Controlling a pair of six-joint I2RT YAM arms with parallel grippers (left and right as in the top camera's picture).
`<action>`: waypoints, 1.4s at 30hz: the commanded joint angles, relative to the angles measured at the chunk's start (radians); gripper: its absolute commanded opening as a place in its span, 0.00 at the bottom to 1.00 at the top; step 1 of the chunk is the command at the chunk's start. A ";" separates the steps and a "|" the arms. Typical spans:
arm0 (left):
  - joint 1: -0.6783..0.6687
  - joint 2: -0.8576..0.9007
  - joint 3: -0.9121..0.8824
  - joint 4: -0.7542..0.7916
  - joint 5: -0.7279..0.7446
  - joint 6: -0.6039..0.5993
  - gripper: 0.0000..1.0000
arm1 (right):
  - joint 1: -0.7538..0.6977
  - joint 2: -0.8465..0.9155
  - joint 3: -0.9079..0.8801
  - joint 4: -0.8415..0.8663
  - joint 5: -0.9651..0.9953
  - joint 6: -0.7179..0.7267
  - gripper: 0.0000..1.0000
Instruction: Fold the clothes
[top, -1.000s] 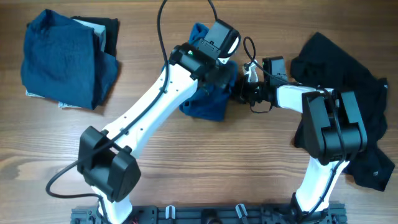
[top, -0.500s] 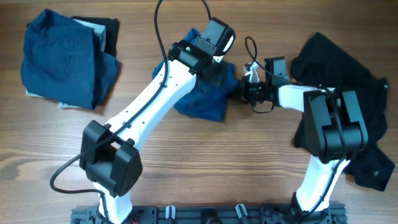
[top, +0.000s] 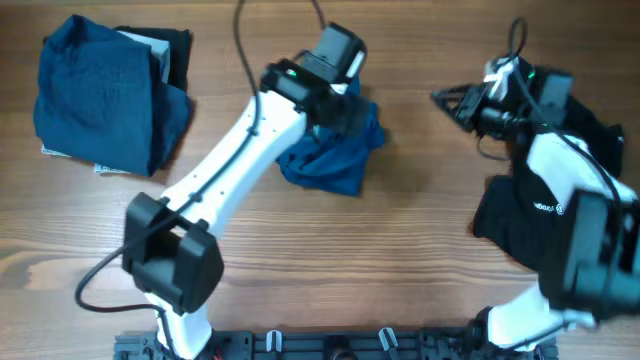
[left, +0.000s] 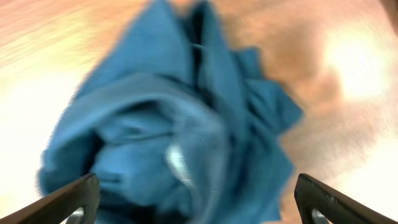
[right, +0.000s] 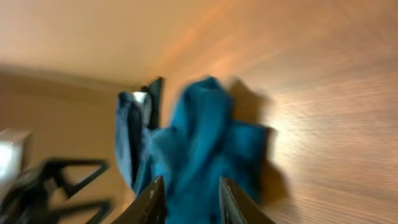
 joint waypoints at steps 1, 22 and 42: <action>0.134 -0.134 0.027 0.002 -0.010 -0.128 1.00 | 0.051 -0.117 0.017 -0.087 0.017 -0.085 0.32; 0.518 -0.226 0.027 -0.048 0.077 -0.170 1.00 | 0.621 -0.127 0.021 -0.291 0.680 -0.140 0.52; 0.518 -0.221 0.027 -0.051 0.076 -0.165 1.00 | 0.682 0.072 0.121 -0.101 0.695 -0.158 0.52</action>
